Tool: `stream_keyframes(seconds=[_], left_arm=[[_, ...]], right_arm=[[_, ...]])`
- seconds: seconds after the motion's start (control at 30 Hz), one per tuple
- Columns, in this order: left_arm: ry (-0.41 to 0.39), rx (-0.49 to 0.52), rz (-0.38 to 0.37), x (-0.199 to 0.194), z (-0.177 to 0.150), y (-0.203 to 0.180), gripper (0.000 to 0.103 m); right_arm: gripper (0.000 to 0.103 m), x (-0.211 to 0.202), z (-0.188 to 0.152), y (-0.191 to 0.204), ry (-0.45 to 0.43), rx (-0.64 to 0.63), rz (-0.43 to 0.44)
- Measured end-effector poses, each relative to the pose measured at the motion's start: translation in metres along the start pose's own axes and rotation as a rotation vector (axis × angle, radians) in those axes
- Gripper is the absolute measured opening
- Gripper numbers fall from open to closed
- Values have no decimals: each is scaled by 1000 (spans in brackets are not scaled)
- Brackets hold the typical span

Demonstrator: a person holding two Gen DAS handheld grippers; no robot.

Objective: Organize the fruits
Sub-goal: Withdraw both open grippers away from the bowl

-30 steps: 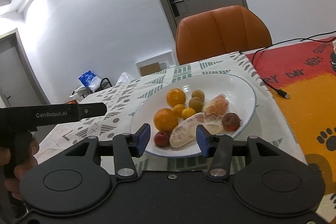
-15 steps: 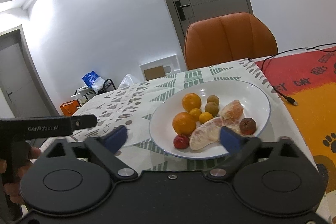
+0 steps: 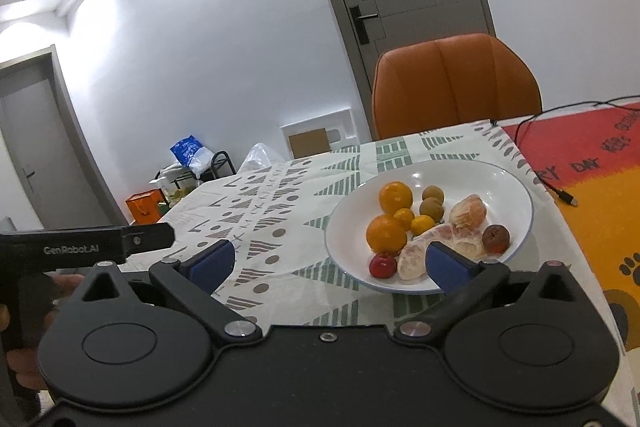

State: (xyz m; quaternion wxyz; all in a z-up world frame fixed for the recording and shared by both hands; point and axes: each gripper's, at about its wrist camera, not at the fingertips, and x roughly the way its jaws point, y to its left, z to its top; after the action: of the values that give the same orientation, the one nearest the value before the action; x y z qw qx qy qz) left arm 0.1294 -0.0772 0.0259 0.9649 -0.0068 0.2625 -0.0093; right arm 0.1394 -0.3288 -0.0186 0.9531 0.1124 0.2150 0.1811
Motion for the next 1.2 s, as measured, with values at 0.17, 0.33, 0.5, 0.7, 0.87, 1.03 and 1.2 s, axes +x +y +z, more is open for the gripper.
stream_keyframes(seconds=[0.17, 0.33, 0.5, 0.7, 0.87, 1.03, 1.2], left_arm=[[-13, -22, 19, -16, -2, 13, 100], [-30, -21, 19, -30, -7, 18, 102], [-41, -29, 25, -43, -11, 25, 103], [-43, -24, 15, -55, -16, 30, 103], [-29, -24, 14, -61, -24, 32, 103], [-23, -30, 8, -68, -30, 36, 103], [-9, -40, 12, -72, -36, 41, 103]], right_arm=[[103, -8, 2, 10, -4, -4, 4], [103, -16, 4, 23, -16, -32, -20], [103, -22, 6, 33, -15, -49, -18], [103, -29, 4, 42, -9, -66, -27], [103, -37, 2, 47, -8, -84, -38], [103, -42, 0, 48, 1, -87, -42], [103, -44, -4, 46, 29, -83, -41]])
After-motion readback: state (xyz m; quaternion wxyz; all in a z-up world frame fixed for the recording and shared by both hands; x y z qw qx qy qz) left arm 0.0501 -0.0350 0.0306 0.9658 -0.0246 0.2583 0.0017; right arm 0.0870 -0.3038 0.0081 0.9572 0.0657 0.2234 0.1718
